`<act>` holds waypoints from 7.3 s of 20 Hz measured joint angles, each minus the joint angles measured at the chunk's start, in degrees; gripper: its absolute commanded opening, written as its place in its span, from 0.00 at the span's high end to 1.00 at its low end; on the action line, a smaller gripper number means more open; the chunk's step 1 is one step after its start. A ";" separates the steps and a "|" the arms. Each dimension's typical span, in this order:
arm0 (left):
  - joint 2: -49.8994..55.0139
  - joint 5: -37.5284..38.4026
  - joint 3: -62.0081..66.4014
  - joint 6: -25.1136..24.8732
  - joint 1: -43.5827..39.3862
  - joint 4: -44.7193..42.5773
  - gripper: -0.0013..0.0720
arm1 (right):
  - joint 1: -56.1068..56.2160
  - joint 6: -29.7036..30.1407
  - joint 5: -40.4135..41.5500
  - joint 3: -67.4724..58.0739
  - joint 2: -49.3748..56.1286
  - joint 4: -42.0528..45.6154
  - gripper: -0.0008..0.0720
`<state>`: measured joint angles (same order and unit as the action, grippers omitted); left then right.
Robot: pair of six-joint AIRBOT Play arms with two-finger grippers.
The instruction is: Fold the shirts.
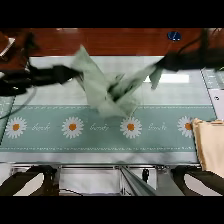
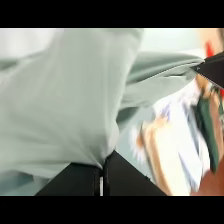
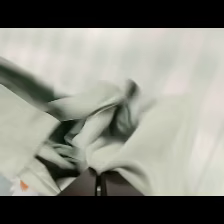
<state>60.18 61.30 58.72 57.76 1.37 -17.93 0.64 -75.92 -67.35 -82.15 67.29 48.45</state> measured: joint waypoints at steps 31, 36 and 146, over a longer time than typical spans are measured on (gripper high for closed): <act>-31.58 0.00 -31.89 10.27 8.46 -16.90 0.96 | -3.43 -11.91 -0.24 7.32 -9.62 32.39 0.95; -15.41 -16.02 -36.00 8.90 -0.33 -15.17 0.88 | -3.43 -10.84 1.99 -0.68 9.81 25.16 0.86; 20.57 -12.11 5.90 2.49 2.47 -11.52 0.29 | -11.10 -8.11 4.04 -14.58 28.76 1.51 0.42</act>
<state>80.75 49.19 64.62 60.25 3.84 -29.45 -10.46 -84.03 -63.31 -96.73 96.05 49.95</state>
